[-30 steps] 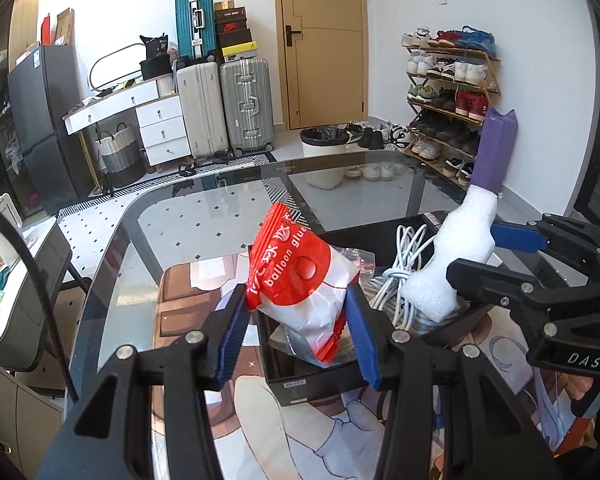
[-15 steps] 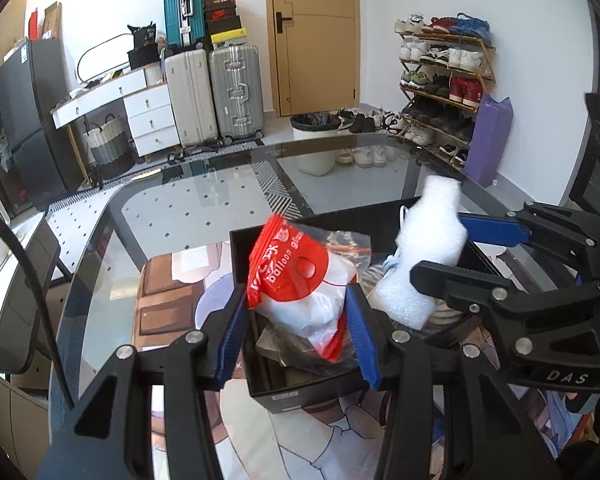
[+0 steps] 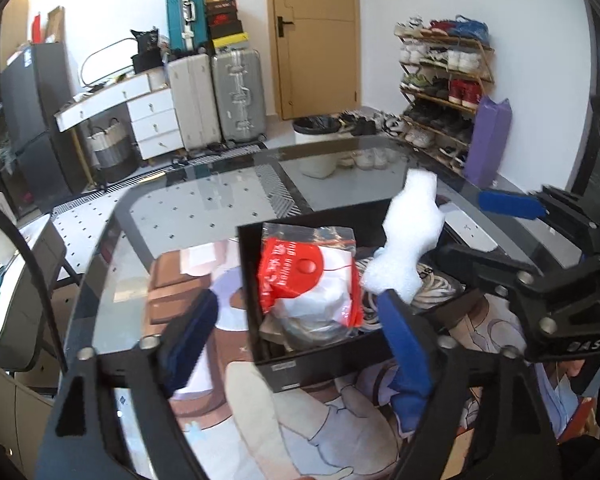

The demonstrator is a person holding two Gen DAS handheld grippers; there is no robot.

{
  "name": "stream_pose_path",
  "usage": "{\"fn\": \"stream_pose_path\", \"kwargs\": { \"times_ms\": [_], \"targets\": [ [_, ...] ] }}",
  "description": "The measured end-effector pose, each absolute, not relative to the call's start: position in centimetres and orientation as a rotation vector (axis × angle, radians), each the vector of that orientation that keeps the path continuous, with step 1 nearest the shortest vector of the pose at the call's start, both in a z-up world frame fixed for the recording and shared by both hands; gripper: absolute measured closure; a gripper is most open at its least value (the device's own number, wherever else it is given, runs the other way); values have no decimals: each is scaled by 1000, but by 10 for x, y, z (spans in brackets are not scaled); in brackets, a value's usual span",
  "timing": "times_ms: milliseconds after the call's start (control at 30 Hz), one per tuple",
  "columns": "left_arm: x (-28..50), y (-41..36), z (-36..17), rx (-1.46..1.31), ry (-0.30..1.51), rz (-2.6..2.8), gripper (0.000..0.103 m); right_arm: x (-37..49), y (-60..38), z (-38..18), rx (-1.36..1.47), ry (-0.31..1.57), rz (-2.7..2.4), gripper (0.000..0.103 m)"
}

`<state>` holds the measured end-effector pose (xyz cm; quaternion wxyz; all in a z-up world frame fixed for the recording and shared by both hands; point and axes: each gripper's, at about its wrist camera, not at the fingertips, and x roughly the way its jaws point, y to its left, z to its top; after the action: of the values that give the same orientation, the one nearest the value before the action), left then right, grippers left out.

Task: Organize soft objects

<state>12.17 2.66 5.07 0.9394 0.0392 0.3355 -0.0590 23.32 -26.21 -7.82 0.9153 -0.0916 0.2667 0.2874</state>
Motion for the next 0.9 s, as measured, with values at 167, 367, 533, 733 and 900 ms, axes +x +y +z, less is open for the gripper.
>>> {"fn": "stream_pose_path", "kwargs": {
  "times_ms": [167,367,533,733,900],
  "targets": [
    [106,43,52,49,642,-65,0,220,-275,-85,-142,550,604,1],
    [93,52,35,24,624,-8,0,208,-281,-98,-99,562,616,1],
    [85,47,16,42,616,46,0,199,-281,-103,-89,532,610,1],
    [83,39,10,57,596,71,0,190,-277,-106,-90,508,628,1],
    [80,39,11,61,575,100,0,187,-276,-109,-92,489,627,1]
  ]
}}
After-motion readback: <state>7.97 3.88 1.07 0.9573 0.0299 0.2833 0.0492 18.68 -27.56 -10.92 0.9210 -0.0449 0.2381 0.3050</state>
